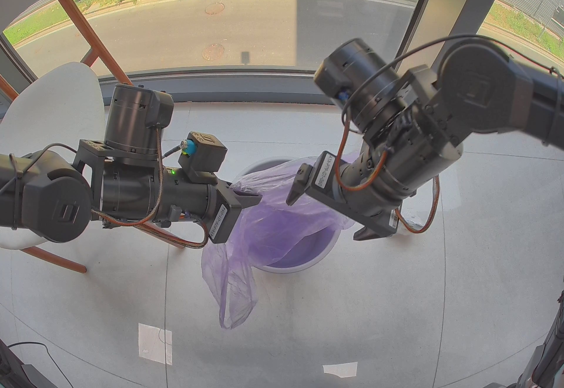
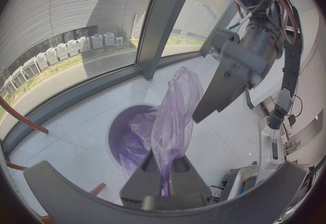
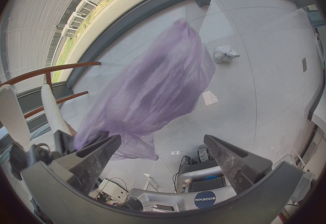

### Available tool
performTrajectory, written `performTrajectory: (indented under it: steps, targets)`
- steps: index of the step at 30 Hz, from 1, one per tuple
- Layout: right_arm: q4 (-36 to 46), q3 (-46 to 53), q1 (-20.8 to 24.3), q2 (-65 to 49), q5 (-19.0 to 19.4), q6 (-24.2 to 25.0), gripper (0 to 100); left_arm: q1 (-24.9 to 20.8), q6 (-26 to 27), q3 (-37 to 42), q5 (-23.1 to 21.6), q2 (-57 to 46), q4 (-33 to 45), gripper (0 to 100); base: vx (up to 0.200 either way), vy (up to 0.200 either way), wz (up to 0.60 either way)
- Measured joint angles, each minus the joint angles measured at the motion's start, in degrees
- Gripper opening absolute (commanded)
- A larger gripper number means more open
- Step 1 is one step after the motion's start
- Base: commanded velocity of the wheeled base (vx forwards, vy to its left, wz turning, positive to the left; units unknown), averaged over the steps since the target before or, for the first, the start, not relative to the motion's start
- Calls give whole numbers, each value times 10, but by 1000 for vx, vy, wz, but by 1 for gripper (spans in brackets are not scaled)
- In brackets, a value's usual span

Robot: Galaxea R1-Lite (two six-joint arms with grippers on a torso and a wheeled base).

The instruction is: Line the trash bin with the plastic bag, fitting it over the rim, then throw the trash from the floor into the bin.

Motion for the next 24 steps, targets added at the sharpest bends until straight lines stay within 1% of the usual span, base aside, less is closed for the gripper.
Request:
performTrajectory:
  steps: [4, 12, 19, 22, 24]
  targets:
    - [0, 0, -1, 19, -4, 15, 100, 0, -1, 0, 0, 0, 0, 0, 0, 0, 0]
    - [3, 0, 0, 39, -6, 10, 100, 0, -1, 1, 1, 1, -1, 0, 0, 0, 0]
    - [38, 0, 2, 48, -5, 7, 100, -1, -1, 1, 0, 4, -7, 0, 0, 0, 0]
    - [50, 0, 4, 44, 2, 16, 100, -1, -1, 3, 0, 5, -10, 0, 0, 0, 0]
    - [79, 0, 9, 35, 13, 29, 100, -1, -1, 5, 0, 5, -11, 0, 0, 0, 0]
